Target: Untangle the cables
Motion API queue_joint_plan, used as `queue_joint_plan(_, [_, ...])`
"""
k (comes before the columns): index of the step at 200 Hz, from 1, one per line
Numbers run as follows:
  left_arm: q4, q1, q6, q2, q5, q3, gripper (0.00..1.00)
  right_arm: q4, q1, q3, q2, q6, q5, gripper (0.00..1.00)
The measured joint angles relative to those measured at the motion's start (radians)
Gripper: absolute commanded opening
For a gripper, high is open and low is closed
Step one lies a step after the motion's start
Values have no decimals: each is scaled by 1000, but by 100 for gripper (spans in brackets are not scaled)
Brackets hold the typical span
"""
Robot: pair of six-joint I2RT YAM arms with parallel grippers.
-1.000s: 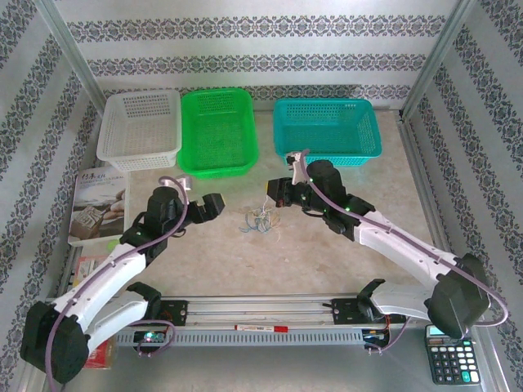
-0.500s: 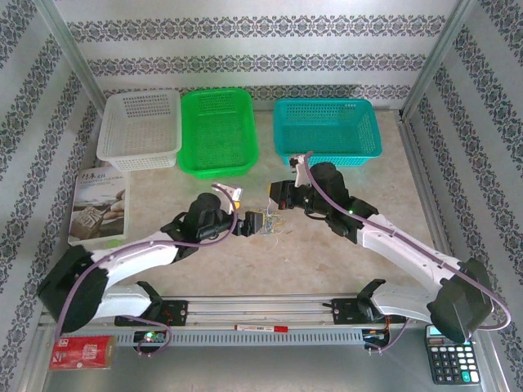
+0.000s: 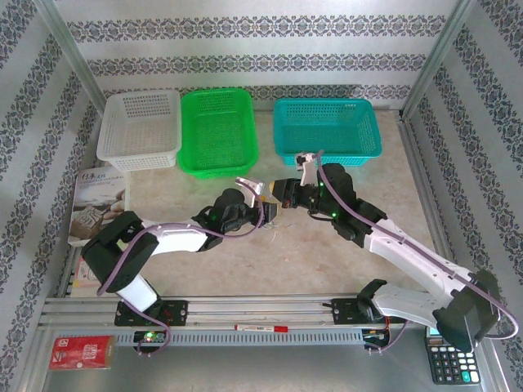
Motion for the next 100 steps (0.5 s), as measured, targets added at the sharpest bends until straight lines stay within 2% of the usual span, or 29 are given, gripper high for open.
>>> queue_joint_plan(29, [45,-1,-11,18,0,-35,40,5,-8,102,-8,27,-8,0])
queue_joint_plan(100, [91,-1,-38,26,0,-107,40,47,-129,304,-35,78,-35,0])
